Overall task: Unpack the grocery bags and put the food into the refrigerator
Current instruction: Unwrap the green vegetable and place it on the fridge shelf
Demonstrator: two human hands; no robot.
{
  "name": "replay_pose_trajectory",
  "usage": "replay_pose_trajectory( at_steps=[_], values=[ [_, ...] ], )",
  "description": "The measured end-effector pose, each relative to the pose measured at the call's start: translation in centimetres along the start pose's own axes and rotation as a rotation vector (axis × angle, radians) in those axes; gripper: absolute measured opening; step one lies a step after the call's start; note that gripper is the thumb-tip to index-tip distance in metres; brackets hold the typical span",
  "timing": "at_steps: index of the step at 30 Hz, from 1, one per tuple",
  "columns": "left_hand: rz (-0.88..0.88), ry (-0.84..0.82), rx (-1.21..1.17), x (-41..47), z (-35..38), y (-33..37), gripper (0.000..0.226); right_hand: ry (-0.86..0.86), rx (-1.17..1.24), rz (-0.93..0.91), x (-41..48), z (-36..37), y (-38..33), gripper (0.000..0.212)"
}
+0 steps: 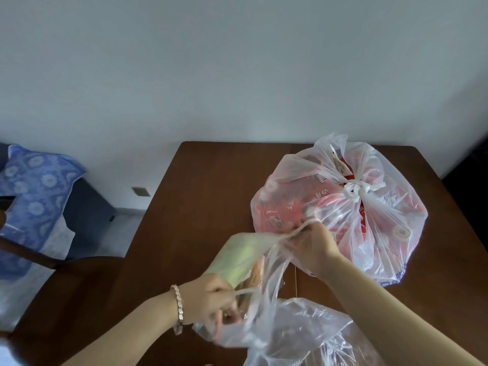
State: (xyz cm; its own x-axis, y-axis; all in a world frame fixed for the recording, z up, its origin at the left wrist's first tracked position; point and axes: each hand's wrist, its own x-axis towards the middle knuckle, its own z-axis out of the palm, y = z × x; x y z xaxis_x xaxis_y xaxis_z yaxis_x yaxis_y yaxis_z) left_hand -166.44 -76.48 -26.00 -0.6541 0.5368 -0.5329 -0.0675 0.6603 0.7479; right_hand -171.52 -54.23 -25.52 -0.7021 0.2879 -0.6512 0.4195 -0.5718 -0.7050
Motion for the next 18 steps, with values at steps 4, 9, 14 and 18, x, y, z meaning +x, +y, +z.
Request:
replay_pose_trajectory(
  at_steps=[4,9,14,18],
  values=[
    [-0.128,0.074,0.788,-0.4,-0.3,-1.1,0.071,-0.370,-0.752,-0.252,0.8,-1.0,0.0,0.028],
    [-0.308,0.153,1.064,-0.3,-0.3,-1.8,0.073,-0.690,-1.689,-0.619,0.0,-1.1,0.7,0.027],
    [-0.323,0.084,1.216,-0.3,0.0,-2.4,0.044,-0.621,-2.347,-0.702,-0.8,0.3,0.7,0.046],
    [-0.187,0.099,1.403,-0.5,-3.3,-3.3,0.023,-0.510,-2.017,-0.533,-0.6,1.2,0.3,0.030]
  ],
)
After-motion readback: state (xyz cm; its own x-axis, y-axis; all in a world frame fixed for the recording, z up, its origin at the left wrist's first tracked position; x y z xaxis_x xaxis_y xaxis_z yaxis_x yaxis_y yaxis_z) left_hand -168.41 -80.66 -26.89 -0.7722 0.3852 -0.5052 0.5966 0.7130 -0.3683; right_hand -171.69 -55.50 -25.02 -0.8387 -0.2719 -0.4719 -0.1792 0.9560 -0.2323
